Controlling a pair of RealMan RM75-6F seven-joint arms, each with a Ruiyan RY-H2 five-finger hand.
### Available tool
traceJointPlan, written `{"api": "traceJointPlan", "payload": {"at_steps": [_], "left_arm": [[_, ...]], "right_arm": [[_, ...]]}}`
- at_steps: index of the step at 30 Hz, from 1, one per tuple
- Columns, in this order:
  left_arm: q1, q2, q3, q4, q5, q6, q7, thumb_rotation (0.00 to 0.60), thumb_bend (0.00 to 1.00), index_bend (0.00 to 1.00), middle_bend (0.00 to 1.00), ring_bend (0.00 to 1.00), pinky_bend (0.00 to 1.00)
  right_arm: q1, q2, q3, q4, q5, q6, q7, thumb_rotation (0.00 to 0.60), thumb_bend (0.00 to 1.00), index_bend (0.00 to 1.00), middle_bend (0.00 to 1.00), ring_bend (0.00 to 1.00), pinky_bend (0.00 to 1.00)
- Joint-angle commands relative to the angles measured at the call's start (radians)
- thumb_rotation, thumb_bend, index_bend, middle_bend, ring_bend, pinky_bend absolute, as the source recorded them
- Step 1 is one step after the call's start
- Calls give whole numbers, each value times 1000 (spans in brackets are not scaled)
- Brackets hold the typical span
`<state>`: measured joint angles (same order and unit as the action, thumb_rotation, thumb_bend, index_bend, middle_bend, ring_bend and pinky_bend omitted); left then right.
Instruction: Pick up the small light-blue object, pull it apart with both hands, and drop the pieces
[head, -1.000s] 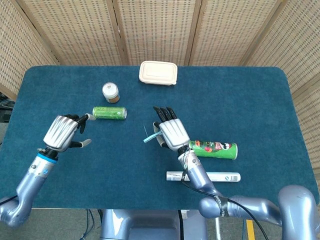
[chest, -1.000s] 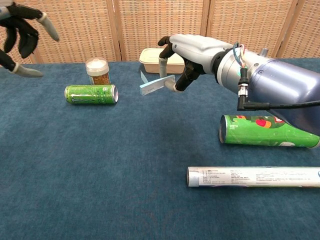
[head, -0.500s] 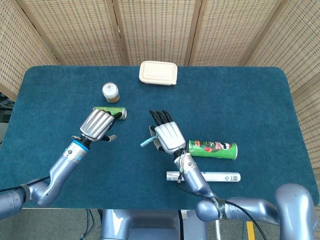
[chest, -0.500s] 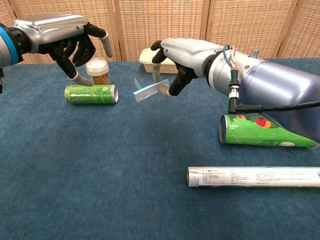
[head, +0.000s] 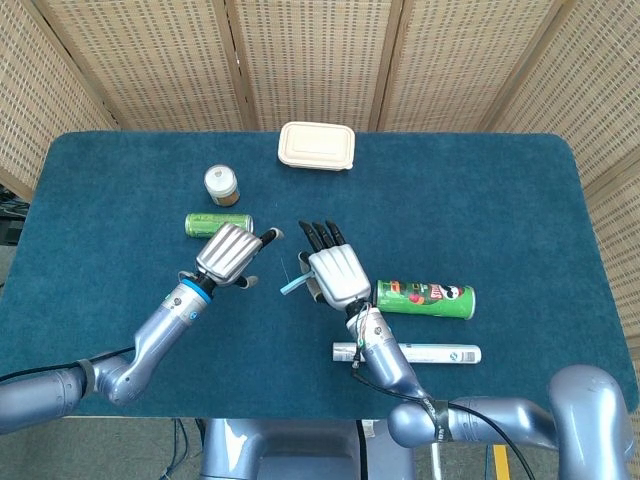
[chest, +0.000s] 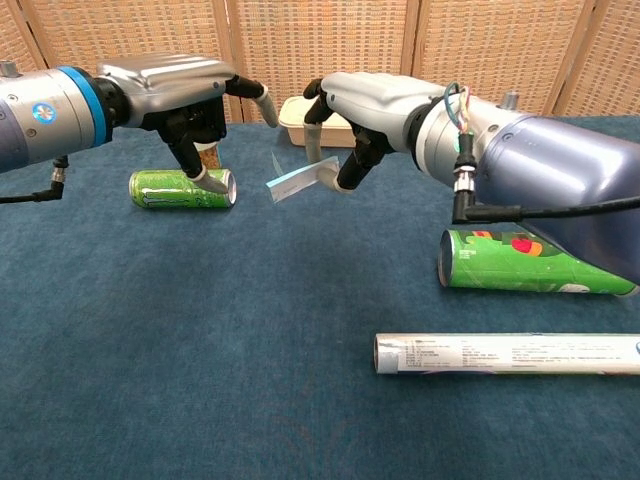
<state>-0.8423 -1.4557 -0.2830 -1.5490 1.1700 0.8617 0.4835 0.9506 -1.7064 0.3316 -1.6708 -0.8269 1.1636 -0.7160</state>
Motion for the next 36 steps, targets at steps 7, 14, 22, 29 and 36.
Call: {"api": "traceJointPlan", "payload": {"at_steps": [7,14,22,29,36], "left_arm": [[-38,-52,2,27,-23,-12,-53,600,221,329,976,846,874],[-59,-64,8,21,-8,-13,-89,600,309,416,976,846,875],[-72,-72,6,11,-2,20,-84,600,341,442,977,846,874],[-77,-80,15,15,-6,43,-74,600,351,481,977,846,874],[-81,-86,24,29,-21,51,-65,600,357,490,978,846,874]], "right_arm": [[-1,14,-7,-20,2,11,-8,600,641,678,44,0,0],[-2,28,-11,-27,6,17,-13,600,646,678,44,0,0],[-5,44,-18,-36,5,21,-15,600,646,678,44,0,0],[-8,50,-22,-38,4,24,-10,600,652,678,44,0,0],[-9,55,-25,-38,3,24,-5,600,672,678,44,0,0]]}}
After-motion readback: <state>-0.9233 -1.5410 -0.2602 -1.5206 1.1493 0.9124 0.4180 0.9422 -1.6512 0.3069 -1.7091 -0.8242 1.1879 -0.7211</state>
